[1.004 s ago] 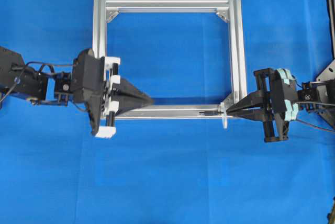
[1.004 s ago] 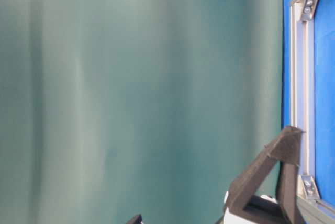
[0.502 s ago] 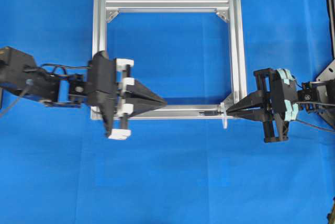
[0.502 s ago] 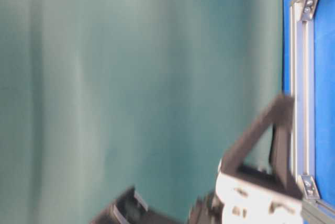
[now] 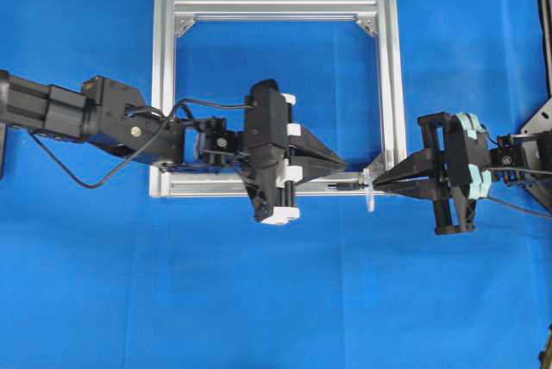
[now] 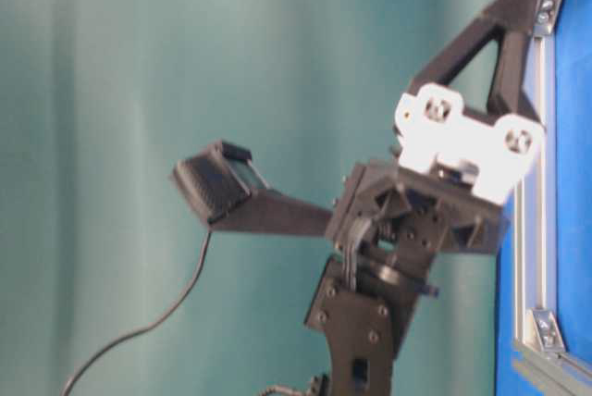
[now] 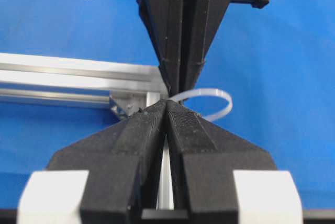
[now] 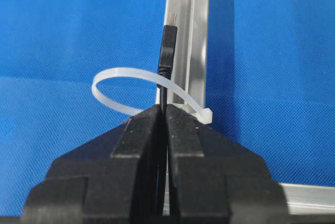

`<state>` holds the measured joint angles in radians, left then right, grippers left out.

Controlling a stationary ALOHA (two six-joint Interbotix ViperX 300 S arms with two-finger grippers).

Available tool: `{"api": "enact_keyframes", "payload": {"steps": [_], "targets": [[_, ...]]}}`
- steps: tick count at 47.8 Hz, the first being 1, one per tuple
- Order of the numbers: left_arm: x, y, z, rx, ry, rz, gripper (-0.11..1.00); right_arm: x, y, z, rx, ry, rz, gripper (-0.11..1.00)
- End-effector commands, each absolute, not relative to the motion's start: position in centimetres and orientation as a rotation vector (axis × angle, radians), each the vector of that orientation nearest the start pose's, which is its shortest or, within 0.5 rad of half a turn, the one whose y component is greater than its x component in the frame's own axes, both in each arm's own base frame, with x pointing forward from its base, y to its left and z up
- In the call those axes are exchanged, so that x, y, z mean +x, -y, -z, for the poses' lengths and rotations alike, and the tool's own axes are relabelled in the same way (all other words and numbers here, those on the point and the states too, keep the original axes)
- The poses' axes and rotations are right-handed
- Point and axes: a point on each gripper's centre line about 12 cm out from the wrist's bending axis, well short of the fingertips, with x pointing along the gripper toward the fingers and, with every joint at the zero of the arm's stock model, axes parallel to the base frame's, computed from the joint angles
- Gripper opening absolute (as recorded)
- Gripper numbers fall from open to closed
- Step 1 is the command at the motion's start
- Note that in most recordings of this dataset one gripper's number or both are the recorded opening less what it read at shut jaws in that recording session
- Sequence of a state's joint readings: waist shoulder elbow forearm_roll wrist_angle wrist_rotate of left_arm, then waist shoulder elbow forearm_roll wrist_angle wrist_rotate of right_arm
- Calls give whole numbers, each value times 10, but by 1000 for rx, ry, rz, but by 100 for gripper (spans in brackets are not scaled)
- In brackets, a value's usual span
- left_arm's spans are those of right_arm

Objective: Insert the wire through the string loop located on the right side.
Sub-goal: 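Move the left gripper across the frame toward the plug past the loop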

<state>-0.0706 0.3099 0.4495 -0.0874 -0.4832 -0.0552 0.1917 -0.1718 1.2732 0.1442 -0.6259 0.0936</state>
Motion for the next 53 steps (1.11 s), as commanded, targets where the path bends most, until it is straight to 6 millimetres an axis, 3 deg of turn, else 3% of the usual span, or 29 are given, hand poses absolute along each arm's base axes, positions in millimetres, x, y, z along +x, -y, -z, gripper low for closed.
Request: {"api": "enact_keyframes", "payload": {"steps": [1,19,24,32,36,45,53], "targets": [[484,28,-172,-115,-243,13,0,251,-38,-117,144,-457,-53,-4],[484,34,-171,-114,-250,25,2,251,-38,-117,144,-456,-55,-4],[483,37,-171,-112,-252,32,26,251,-38,-117,144,-456,-55,-4],[484,42,-172,-109,-250,43,77,251,-38,-117,144,-457,-55,-4],[484,42,-172,-111,-250,42,91,251,-38,-117,143,-456,-56,-4],[484,40,-169,-111,-254,37,91,251,-38,-117,144,-459,-55,-4],[494,39,-148,-109,-287,32,91,251,-38,-117,144,-458,-55,-4]]}}
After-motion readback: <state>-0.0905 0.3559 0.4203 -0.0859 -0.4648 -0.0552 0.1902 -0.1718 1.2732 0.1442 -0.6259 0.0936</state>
